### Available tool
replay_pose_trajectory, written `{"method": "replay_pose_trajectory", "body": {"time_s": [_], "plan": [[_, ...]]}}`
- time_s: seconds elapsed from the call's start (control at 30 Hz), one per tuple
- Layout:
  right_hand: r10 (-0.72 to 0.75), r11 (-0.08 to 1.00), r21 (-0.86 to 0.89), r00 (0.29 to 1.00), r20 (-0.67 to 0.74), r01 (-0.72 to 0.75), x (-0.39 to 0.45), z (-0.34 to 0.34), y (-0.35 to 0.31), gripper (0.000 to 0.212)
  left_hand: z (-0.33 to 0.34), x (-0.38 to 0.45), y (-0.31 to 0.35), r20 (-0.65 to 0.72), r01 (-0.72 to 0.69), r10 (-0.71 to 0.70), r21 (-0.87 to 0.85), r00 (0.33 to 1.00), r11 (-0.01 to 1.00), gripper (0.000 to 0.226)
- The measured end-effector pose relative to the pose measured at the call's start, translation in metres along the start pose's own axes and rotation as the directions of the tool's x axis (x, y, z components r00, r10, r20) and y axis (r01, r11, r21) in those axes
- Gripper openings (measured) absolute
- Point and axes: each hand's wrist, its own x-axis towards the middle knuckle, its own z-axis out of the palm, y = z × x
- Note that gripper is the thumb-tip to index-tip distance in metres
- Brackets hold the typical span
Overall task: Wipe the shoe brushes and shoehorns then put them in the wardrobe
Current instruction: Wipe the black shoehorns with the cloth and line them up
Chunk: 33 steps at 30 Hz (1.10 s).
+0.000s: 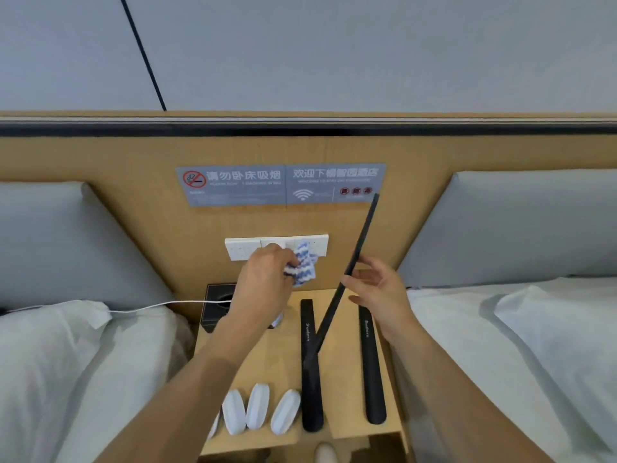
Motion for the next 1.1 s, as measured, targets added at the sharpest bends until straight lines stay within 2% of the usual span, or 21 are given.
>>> {"method": "replay_pose_trajectory", "body": {"time_s": [0.07,0.2,0.37,0.47,0.67,0.77,1.0,1.1], "plan": [[0.013,0.986,-0.162,0.995,-0.095,-0.028,0.004,-0.007,0.031,0.047,0.012,-0.007,-0.008,0.007,0.03,-0.029,-0.026,1.0,0.999,0.021],[0.071,0.899,-0.417,0.983,-0.17,-0.137,0.013,-0.012,0.089,0.044,0.035,-0.018,-0.02,0.035,0.079,-0.076,-0.079,0.996,0.994,0.021],[0.194,0.788,-0.55,0.96,-0.202,-0.275,0.029,-0.011,0.148,0.03,0.057,-0.035,-0.038,0.086,0.137,-0.125,-0.14,0.988,0.981,0.022],[0.236,0.717,-0.616,0.945,-0.225,-0.326,0.04,-0.008,0.181,0.031,0.071,-0.049,-0.052,0.106,0.134,-0.119,-0.143,0.987,0.981,0.023],[0.289,0.466,-0.822,0.934,-0.209,-0.328,0.084,0.013,0.241,0.045,0.095,-0.069,-0.083,0.167,0.186,-0.159,-0.16,0.973,0.969,0.023],[0.282,0.392,-0.875,0.942,-0.181,-0.286,0.107,0.023,0.26,0.042,0.107,-0.076,-0.095,0.183,0.223,-0.194,-0.152,0.964,0.963,0.022],[0.308,0.33,-0.883,0.922,-0.233,-0.333,0.139,0.033,0.285,0.035,0.128,-0.084,-0.11,0.224,0.294,-0.259,-0.14,0.94,0.945,0.021],[0.326,0.318,-0.881,0.913,-0.247,-0.351,0.142,0.031,0.291,0.039,0.132,-0.085,-0.112,0.23,0.291,-0.255,-0.141,0.939,0.946,0.02]]}}
